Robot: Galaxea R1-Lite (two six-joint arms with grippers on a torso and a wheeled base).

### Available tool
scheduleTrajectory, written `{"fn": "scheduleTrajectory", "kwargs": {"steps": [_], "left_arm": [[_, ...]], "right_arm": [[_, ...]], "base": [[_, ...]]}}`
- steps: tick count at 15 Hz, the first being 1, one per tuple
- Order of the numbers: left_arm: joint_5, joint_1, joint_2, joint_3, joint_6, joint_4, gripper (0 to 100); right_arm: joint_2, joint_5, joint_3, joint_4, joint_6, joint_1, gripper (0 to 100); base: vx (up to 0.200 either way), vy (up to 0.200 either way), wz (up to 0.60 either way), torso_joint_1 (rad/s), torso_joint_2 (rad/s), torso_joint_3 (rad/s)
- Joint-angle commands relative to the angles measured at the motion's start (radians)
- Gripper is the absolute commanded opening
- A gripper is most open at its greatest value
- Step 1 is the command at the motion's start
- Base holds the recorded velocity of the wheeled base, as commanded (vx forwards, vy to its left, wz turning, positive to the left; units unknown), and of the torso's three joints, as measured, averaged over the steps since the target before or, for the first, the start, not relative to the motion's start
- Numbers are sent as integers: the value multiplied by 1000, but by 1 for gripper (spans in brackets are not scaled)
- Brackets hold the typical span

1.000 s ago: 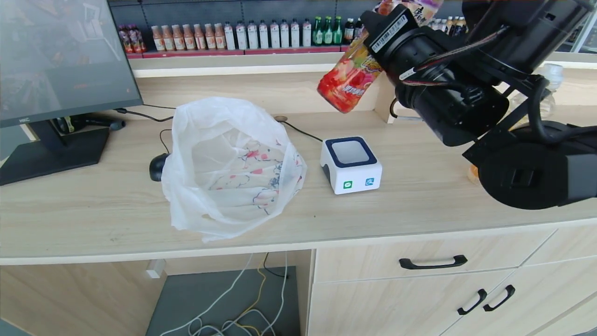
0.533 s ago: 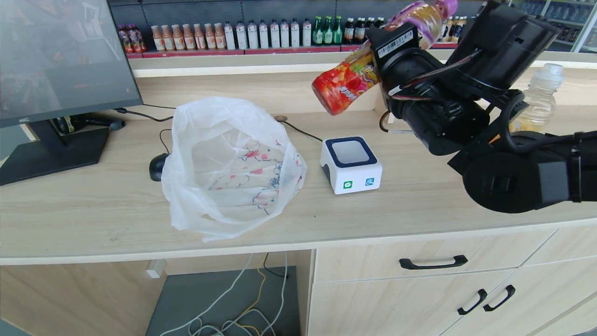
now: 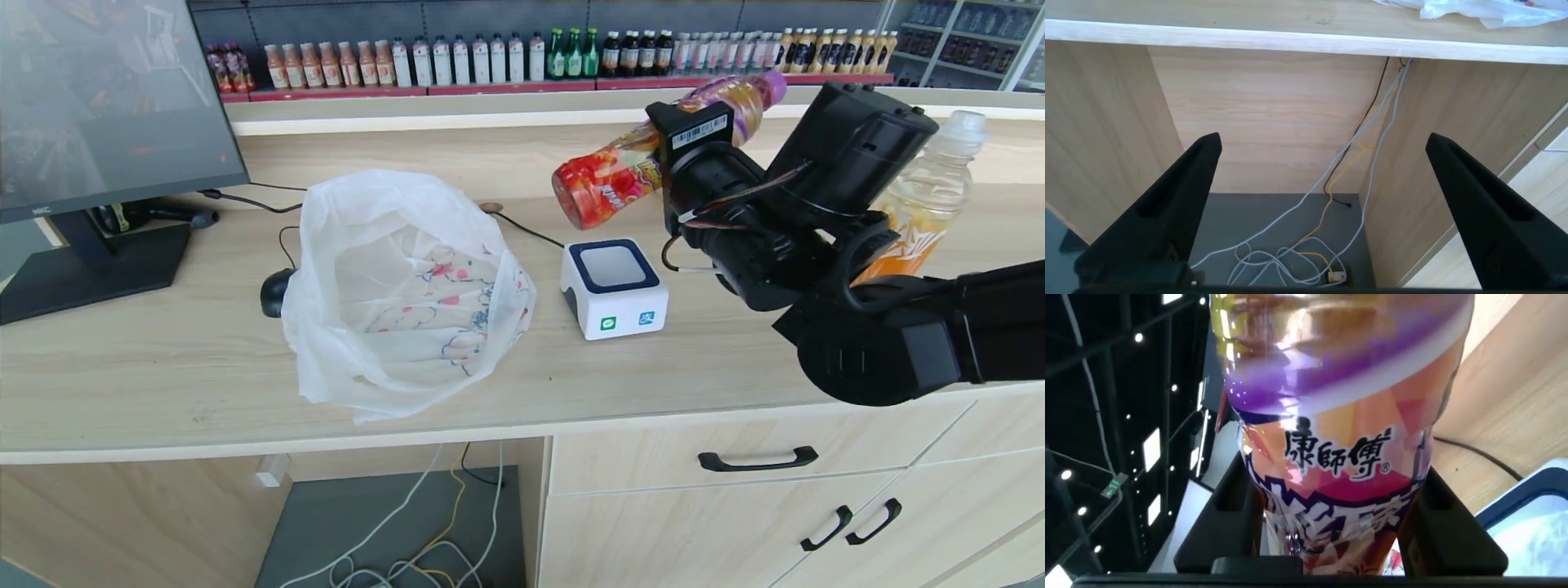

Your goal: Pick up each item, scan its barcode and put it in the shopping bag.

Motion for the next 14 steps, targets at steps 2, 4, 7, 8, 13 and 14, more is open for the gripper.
{"fn": "scheduleTrajectory", "kwargs": {"steps": [2, 4, 7, 8, 13, 14], "left_arm": [[0, 0, 0, 0, 0, 0, 100], [0, 0, 0, 0, 0, 0, 100], [0, 0, 0, 0, 0, 0, 100], [0, 0, 0, 0, 0, 0, 100], [0, 0, 0, 0, 0, 0, 100], [0, 0, 0, 0, 0, 0, 100]], "right_arm": [[36, 36, 18, -26, 1, 4, 0], [43, 37, 18, -27, 3, 1, 0], [51, 37, 20, -27, 32, 1, 0], [51, 37, 21, -27, 34, -1, 0], [59, 28, 61, -27, 75, 1, 0], [59, 22, 84, -29, 90, -1, 0]], "base": [[0, 0, 0, 0, 0, 0], [0, 0, 0, 0, 0, 0], [0, 0, 0, 0, 0, 0], [0, 0, 0, 0, 0, 0], [0, 0, 0, 0, 0, 0], [0, 0, 0, 0, 0, 0]]}}
